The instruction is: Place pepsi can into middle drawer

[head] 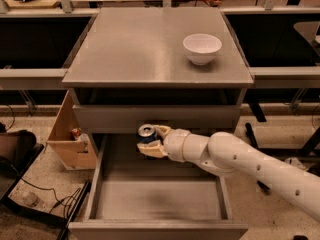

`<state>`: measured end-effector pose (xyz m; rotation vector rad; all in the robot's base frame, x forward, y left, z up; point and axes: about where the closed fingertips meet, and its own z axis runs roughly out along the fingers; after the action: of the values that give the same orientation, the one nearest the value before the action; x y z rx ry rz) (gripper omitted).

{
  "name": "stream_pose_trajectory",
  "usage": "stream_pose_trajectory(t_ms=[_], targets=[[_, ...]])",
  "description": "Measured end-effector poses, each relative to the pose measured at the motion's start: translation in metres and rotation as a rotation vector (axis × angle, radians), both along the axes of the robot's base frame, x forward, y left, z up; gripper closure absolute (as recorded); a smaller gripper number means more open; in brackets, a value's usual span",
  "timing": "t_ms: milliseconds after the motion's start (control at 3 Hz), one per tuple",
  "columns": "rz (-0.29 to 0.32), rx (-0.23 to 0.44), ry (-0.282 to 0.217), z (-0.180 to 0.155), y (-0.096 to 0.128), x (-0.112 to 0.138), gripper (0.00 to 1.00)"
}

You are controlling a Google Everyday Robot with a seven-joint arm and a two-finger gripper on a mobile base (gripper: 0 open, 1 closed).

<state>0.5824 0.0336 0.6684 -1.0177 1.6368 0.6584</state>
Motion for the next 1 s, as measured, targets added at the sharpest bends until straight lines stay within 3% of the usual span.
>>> stream_pose_trajectory(t_ms=[333, 1000], targets=[[0.036, 0.001, 0.063, -0.074, 0.022, -0.006, 1.00], [0.164, 0.052, 0.061, -0.166, 0.054, 0.002, 1.00]])
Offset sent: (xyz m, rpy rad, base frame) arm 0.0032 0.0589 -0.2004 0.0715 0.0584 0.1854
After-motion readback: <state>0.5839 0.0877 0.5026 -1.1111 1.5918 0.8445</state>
